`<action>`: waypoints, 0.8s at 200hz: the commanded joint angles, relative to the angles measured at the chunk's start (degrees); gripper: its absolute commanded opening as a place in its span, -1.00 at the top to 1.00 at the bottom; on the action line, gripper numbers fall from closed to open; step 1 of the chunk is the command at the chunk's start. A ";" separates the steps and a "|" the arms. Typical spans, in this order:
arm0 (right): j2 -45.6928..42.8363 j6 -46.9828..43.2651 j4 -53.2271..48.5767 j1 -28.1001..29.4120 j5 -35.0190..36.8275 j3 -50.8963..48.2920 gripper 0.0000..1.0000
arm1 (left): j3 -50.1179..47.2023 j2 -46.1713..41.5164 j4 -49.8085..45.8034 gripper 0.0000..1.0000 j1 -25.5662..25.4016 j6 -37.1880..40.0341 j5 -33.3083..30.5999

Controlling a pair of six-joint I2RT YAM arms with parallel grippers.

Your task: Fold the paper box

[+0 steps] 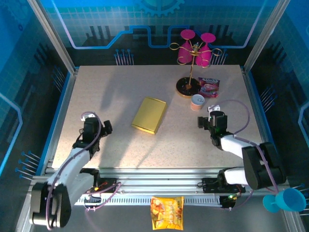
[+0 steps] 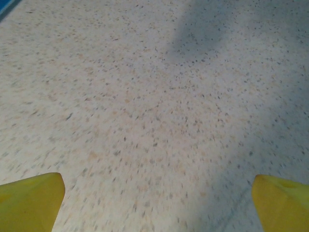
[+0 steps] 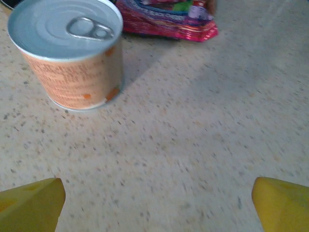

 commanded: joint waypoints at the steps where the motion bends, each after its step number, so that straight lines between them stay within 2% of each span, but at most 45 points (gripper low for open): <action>1: 3.39 -5.75 11.29 -2.26 -9.29 4.20 -1.00 | -0.27 7.71 19.95 -0.99 2.27 2.24 6.58; 10: 5.17 -7.25 18.28 -2.53 -10.21 2.52 -0.99 | 0.43 11.50 25.18 -0.99 2.79 3.30 8.14; 22: 7.78 -4.94 24.46 -4.87 -12.29 -0.36 -1.00 | 0.83 16.19 32.71 -0.99 3.19 4.52 9.91; 34: 11.62 -3.97 35.72 -6.54 -14.07 -3.84 -0.99 | 2.87 20.38 35.93 -0.99 3.96 5.69 11.28; 49: 10.05 -3.36 32.76 -6.52 -13.01 -4.05 -1.00 | 5.34 24.15 37.43 -0.99 4.29 9.70 14.05; 62: 10.63 -3.83 34.21 -6.15 -12.27 -4.36 -0.99 | 3.38 29.10 47.64 -0.99 4.30 11.35 15.55; 69: 10.40 -3.83 33.33 -6.04 -12.21 -4.06 -0.99 | 3.01 30.87 48.79 -0.99 3.91 12.70 18.59; 77: 10.86 -3.74 34.75 -6.07 -11.70 -4.31 -1.00 | 1.48 34.23 56.39 -0.99 3.77 13.58 19.90; 88: 10.57 -3.01 34.69 -6.06 -9.96 -4.64 -1.00 | 1.53 32.15 52.08 -0.99 3.85 12.11 17.46; 100: 10.67 -3.11 35.31 -5.98 -9.77 -4.79 -0.99 | 0.58 33.10 55.90 -0.99 3.80 12.00 16.55; 114: 10.89 -4.41 34.32 -5.82 -12.76 -4.11 -1.00 | 1.02 32.61 54.22 -0.99 3.86 11.93 16.37; 138: 10.73 -6.08 26.11 -5.71 -17.51 -0.11 -1.00 | 0.95 32.76 54.57 -0.99 3.76 11.95 16.27; 160: 10.77 -6.71 29.86 -4.78 -15.54 -1.90 -0.99 | 0.90 32.85 54.75 -0.99 3.76 11.93 16.29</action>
